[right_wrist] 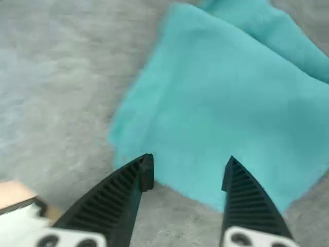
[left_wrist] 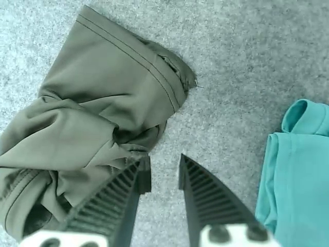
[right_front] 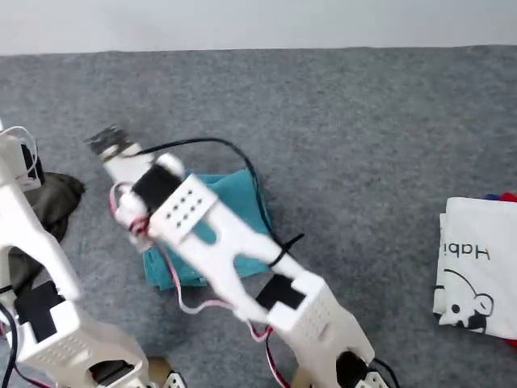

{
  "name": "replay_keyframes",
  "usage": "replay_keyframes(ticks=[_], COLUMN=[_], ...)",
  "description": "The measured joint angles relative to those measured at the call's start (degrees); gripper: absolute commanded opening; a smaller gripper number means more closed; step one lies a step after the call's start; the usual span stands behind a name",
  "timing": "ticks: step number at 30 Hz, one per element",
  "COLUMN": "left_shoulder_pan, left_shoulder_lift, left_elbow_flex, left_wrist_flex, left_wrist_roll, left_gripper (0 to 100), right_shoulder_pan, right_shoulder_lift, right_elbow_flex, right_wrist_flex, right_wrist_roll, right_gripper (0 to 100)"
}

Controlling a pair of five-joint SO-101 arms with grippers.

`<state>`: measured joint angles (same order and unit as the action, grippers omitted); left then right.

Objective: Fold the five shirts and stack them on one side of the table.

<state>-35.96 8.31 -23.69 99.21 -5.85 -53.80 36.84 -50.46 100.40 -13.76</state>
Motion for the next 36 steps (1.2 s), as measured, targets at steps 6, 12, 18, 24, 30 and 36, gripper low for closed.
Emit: replay_keyframes(ticks=[6, 12, 18, 24, 30, 36], left_shoulder_pan=[0.8, 7.7, 15.3, 20.5, 22.2, 22.2], left_shoulder_lift=[0.0, 7.2, 14.8, 19.8, 27.0, 32.4], left_elbow_flex=[0.3, 0.7, 0.7, -1.5, -5.0, -8.8], left_wrist_flex=[0.0, 0.0, -0.1, -0.2, -0.2, -0.2], left_wrist_roll=[0.0, 0.0, -0.4, -6.0, -12.6, -16.5], left_gripper=[10, 16, 21, 25, 25, 25], right_shoulder_pan=[6.0, 12.1, 22.1, 34.5, 42.5, 47.5], right_shoulder_lift=[3.4, -1.9, -12.7, -20.7, -24.9, -26.3], right_elbow_flex=[0.0, 0.0, 0.0, 0.0, 0.0, 0.0], right_wrist_flex=[0.0, 0.0, 0.0, 0.0, 0.0, 0.0], right_wrist_roll=[1.2, 3.4, 5.4, 6.2, 8.1, 8.2], right_gripper=[0.9, 0.9, 0.9, 0.9, 0.9, 0.9])
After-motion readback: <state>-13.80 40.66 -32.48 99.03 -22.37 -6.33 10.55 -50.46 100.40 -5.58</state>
